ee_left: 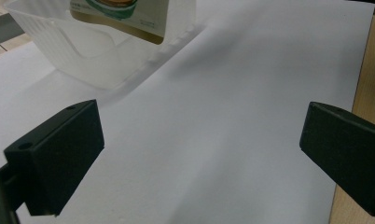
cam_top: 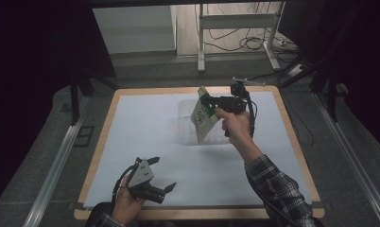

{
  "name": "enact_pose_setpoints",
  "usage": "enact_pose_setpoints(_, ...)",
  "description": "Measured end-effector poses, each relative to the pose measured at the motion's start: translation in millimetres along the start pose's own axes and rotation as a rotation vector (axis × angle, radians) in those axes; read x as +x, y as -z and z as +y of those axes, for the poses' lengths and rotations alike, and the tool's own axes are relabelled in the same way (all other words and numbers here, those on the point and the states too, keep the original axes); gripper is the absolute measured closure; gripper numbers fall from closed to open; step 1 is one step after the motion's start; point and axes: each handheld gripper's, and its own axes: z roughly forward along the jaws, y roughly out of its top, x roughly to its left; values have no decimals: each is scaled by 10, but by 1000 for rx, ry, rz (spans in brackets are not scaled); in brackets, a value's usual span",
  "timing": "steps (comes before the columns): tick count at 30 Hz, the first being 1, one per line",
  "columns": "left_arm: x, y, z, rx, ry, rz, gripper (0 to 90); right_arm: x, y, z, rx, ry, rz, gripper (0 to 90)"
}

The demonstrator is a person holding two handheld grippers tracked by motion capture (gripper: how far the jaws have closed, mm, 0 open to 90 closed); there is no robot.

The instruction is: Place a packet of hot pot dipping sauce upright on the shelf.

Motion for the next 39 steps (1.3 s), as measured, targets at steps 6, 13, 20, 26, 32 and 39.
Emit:
enact_pose_setpoints(6, -3, -3, 3, 0, -2, -1, 0, -47, -46, 82, -24, -17, -20, 893)
enact_pose_setpoints(13, -4, -3, 5, 0, -4, -5, 0, -97, -124, 171, -50, -27, -49, 893)
enact_pose_setpoints(20, -13, -6, 7, 5, -10, -8, 0, -133, -199, 251, -80, -36, -80, 894)
enact_pose_setpoints(26, -18, -10, 9, 9, -11, -9, 0, -161, -329, 258, -79, -28, -112, 893)
enact_pose_setpoints(32, -24, -12, 11, 6, -10, -11, 0, -177, -437, 213, -59, -25, -130, 893)
enact_pose_setpoints(39, -31, -20, 11, 12, -14, -12, 0, -230, -539, 149, -33, -13, -158, 890)
